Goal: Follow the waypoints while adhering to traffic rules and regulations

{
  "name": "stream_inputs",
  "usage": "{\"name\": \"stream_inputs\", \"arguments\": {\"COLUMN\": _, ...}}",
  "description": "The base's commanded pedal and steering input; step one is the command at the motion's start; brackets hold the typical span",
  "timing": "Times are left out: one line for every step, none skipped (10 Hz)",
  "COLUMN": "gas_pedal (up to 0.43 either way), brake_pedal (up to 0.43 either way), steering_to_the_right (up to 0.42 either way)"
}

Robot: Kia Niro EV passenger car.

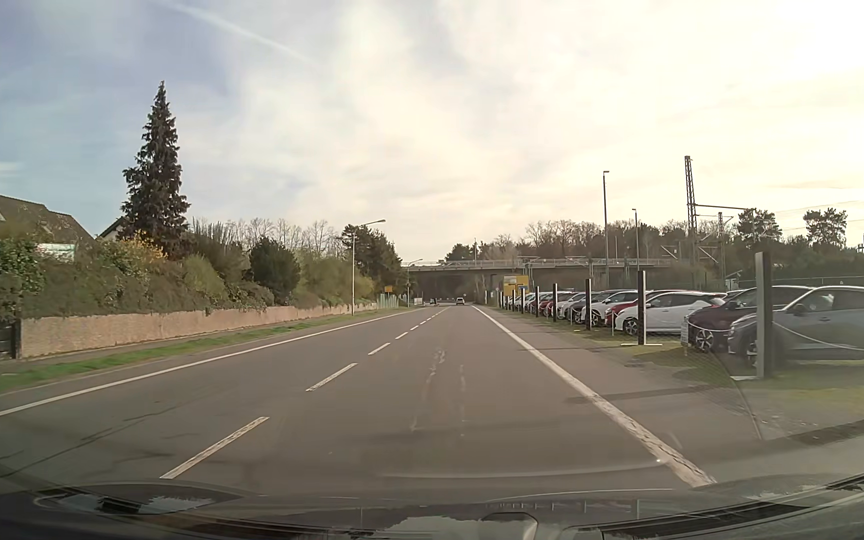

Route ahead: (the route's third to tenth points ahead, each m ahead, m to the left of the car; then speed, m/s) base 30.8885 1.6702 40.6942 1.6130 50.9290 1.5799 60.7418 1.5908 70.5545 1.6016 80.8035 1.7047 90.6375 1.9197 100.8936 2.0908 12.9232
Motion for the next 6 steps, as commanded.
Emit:
{"name": "stream_inputs", "arguments": {"gas_pedal": 0.118, "brake_pedal": 0.000, "steering_to_the_right": -0.001}}
{"name": "stream_inputs", "arguments": {"gas_pedal": 0.118, "brake_pedal": 0.000, "steering_to_the_right": -0.001}}
{"name": "stream_inputs", "arguments": {"gas_pedal": 0.118, "brake_pedal": 0.000, "steering_to_the_right": -0.001}}
{"name": "stream_inputs", "arguments": {"gas_pedal": 0.118, "brake_pedal": 0.000, "steering_to_the_right": -0.001}}
{"name": "stream_inputs", "arguments": {"gas_pedal": 0.118, "brake_pedal": 0.000, "steering_to_the_right": -0.001}}
{"name": "stream_inputs", "arguments": {"gas_pedal": 0.118, "brake_pedal": 0.000, "steering_to_the_right": -0.001}}
